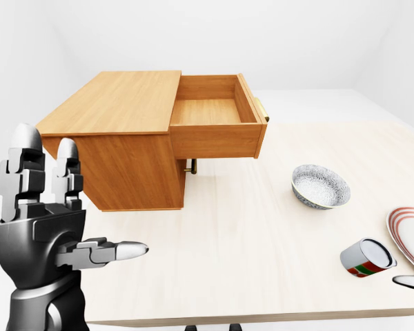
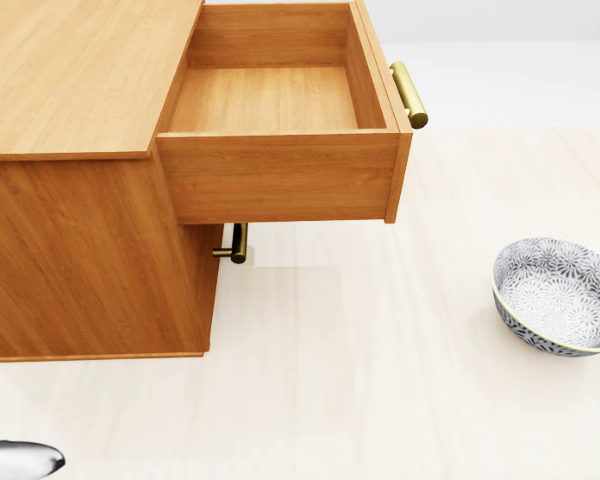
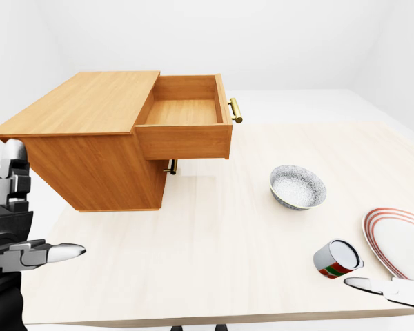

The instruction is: Put the ketchup in the top drawer of the cabinet.

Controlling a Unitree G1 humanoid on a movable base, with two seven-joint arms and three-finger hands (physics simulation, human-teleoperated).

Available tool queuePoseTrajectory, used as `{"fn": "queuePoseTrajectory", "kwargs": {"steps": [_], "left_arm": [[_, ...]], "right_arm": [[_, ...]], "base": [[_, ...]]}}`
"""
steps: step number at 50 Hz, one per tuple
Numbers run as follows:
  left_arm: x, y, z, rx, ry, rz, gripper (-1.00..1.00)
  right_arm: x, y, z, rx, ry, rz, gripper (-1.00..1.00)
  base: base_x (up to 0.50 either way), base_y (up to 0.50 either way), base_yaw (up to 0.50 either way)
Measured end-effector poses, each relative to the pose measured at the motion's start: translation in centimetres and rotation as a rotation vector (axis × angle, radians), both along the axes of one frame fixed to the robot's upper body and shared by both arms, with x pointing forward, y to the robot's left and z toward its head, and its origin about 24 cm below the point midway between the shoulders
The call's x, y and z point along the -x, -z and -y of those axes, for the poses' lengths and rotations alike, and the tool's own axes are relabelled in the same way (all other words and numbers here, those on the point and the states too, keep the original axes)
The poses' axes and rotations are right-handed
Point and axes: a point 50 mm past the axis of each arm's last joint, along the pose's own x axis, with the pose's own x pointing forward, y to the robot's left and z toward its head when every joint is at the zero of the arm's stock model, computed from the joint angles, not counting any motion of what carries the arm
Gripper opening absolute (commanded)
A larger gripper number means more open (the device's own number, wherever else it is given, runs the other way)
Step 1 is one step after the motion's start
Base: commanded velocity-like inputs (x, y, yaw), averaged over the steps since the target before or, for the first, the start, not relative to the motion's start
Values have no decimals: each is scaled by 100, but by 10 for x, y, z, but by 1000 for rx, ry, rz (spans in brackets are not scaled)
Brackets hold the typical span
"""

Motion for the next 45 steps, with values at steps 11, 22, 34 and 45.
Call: {"fn": "queuePoseTrajectory", "kwargs": {"steps": [11, 22, 34, 45], "left_arm": [[-2, 4, 0, 3, 3, -20, 100], [-4, 7, 0, 6, 5, -35, 100], [-7, 9, 0, 10, 7, -45, 100], [-8, 11, 3, 13, 13, -55, 100]], "right_arm": [[1, 11, 10, -10, 55, -77, 100], [4, 29, 20, -47, 109, -171, 100], [5, 48, 33, -93, 152, -260, 100], [2, 56, 43, -104, 166, -316, 100]], "base": [[0, 0, 0], [0, 0, 0], [0, 0, 0], [0, 0, 0]]}}
